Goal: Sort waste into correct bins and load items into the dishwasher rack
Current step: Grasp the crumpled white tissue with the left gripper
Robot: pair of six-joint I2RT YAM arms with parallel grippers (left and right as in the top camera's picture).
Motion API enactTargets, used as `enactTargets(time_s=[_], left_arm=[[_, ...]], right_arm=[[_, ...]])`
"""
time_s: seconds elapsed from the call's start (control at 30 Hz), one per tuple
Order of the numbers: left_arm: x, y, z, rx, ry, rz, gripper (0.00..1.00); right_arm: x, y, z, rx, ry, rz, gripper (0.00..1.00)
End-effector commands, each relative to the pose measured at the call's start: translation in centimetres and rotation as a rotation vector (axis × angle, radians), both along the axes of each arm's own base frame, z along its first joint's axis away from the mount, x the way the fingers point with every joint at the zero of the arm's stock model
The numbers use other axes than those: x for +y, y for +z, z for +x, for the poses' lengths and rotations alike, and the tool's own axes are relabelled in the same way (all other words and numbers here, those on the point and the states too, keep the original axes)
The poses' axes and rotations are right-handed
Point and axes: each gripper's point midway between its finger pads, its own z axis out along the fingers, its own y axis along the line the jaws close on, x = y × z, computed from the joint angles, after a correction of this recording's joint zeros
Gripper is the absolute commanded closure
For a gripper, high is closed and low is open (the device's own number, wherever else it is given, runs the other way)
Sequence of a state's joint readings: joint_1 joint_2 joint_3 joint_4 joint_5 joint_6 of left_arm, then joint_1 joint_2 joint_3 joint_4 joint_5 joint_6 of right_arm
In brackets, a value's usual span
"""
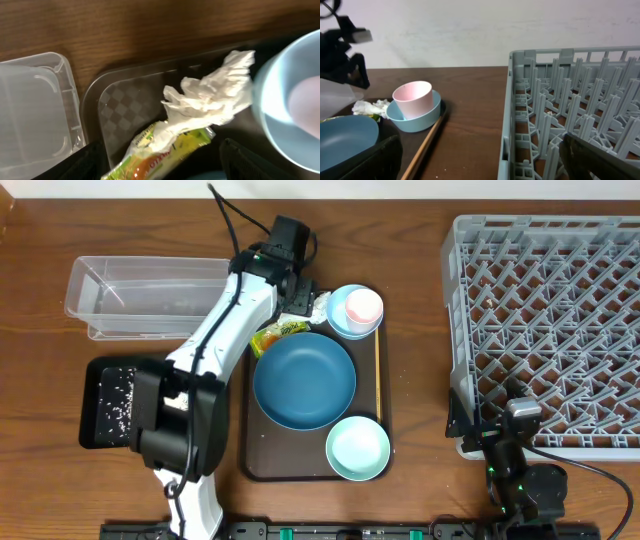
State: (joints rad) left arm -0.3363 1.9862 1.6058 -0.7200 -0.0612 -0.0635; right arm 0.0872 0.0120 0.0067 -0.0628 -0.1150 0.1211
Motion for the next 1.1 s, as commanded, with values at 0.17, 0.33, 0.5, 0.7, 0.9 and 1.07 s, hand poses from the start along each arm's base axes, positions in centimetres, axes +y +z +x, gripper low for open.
enactTargets(time_s=[0.17, 0.33, 0.5, 0.7, 0.9, 1.07], left_arm=[[0.7, -4.9, 0.4, 0.079, -0.016, 0.071, 0.24], [0.7, -7.6, -0.2, 0.142, -0.022, 0.079, 0.25], [0.6, -8.0, -0.2, 0.146, -0.021, 0.08, 0.49], [0.5, -7.1, -0.2, 0.133, -0.023, 0.074, 0.9], [-0.4, -2.4, 0.2, 0.046, -0.019, -0.006, 0.94], [-0.4, 2.9, 0.1, -0.056, -0.007, -0.046, 0.94]], right_arm=[[-0.3, 0.0, 0.0, -0.004, -0.014, -0.01, 0.01], [-0.3, 0.0, 0.0, -0.004, -0.013, -0.01, 0.01], [-0.3, 0.0, 0.0, -0.003, -0.013, -0.01, 0.01], [-0.3, 0.0, 0.0, -0.004, -0.014, -0.01, 0.01], [-0.3, 0.0, 0.0, -0.004, -0.013, -0.01, 0.01], [-0.3, 0.0, 0.0, -0.004, -0.013, -0.01, 0.01]])
